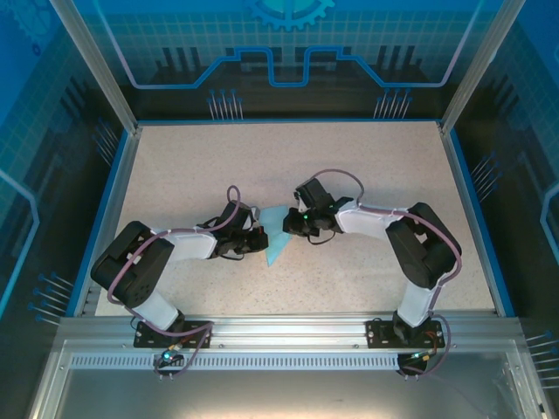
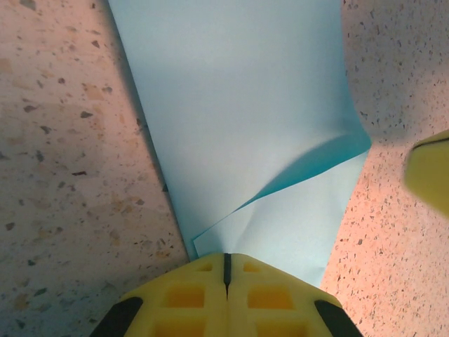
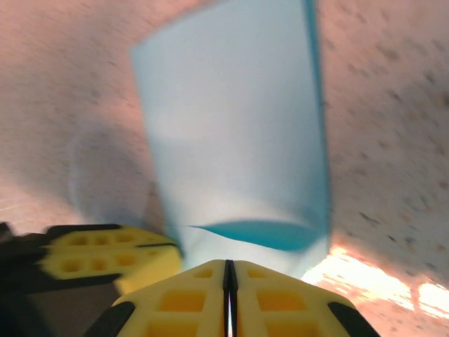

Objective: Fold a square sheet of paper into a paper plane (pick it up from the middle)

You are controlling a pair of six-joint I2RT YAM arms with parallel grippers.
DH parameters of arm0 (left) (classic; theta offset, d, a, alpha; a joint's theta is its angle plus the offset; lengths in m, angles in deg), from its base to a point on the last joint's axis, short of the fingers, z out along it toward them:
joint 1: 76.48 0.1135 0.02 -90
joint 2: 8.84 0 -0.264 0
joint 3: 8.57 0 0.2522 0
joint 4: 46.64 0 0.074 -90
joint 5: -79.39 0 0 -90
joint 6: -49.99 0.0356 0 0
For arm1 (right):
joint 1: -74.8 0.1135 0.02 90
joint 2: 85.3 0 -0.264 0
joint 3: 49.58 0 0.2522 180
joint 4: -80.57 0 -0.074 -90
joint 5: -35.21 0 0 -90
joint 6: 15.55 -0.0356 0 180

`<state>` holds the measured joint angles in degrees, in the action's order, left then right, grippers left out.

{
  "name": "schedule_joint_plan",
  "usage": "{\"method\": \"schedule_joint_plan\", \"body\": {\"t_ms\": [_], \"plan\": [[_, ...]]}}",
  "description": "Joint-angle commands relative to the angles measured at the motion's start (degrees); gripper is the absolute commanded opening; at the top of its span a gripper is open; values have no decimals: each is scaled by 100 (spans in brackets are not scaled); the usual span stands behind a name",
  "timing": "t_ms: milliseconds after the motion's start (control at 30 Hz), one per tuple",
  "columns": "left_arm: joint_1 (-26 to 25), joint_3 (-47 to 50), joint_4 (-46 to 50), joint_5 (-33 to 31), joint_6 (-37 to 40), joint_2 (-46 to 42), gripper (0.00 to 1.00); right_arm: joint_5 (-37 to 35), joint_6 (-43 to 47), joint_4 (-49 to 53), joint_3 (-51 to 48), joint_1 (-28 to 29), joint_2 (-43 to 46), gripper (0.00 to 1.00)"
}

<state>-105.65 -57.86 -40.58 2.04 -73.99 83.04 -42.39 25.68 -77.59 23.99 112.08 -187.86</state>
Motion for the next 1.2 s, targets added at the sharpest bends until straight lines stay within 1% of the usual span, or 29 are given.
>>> {"method": "schedule_joint_plan", "body": {"t_ms": [0, 133, 333, 633, 767, 867, 933, 1000, 1067, 1167], "plan": [[-27, -93, 313, -149, 143, -29, 0, 246, 221, 139, 241, -24, -57, 9], [-19, -94, 314, -155, 137, -36, 0, 216, 233, 200, 301, 43, -233, 9], [-27, -111, 359, -161, 147, -51, 0, 42, 273, 413, 387, -8, -574, 9], [-28, -112, 400, -164, 144, -104, 0, 7, 184, 250, -104, -202, -677, 9], [-27, -214, 498, -67, 45, -322, 1, 12, 68, 98, -314, -212, -755, 8], [-24, -350, 559, 98, -77, -671, 8, 25, -39, -21, -408, -201, -805, 8], [-41, -402, 556, 219, -197, -916, 16, 12, -95, -56, -423, -205, -825, 8], [-106, -398, 533, 280, -332, -1163, 20, -5, -137, -67, -426, -203, -828, 9], [-203, -334, 548, 261, -482, -1406, 28, -40, -186, -74, -407, -203, -828, 8], [-345, -140, 538, 225, -694, -1692, 31, -70, -228, -63, -398, -200, -840, 8]]}}
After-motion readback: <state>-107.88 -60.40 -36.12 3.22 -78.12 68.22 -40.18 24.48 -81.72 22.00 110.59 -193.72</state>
